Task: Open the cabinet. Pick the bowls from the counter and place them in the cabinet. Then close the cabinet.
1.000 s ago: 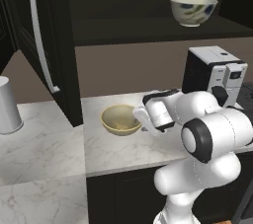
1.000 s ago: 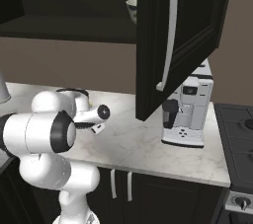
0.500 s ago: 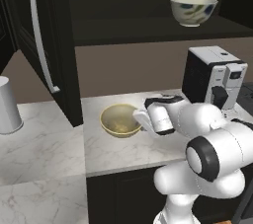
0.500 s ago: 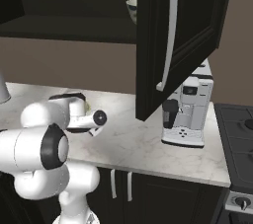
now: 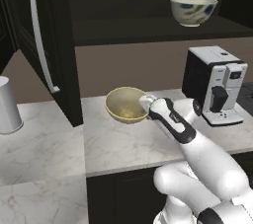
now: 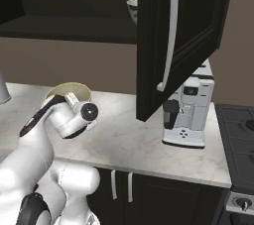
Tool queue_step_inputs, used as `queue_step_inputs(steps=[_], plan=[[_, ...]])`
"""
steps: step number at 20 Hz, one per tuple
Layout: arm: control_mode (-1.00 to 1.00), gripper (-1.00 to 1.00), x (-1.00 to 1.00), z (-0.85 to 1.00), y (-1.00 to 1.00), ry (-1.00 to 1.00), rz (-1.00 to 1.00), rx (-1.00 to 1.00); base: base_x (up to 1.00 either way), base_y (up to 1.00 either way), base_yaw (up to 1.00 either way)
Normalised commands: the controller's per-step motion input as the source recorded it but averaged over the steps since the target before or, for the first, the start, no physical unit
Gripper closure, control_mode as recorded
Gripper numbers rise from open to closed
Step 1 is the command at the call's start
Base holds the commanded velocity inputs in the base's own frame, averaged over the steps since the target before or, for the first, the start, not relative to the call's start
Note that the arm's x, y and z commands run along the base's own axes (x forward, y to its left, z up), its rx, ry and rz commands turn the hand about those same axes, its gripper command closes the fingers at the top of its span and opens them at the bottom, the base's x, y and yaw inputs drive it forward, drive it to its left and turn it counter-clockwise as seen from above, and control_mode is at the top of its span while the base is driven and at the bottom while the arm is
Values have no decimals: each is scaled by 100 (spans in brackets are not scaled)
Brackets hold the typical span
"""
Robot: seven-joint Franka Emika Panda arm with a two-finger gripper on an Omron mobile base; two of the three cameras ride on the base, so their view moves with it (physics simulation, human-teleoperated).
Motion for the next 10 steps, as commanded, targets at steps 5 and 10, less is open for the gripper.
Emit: queue_step_inputs(steps=[5,10], plan=[[-100,100,-52,100,-6,15,-14,6,0,0,0],[-100,100,-92,98,-10,16,-9,10,0,0,0]])
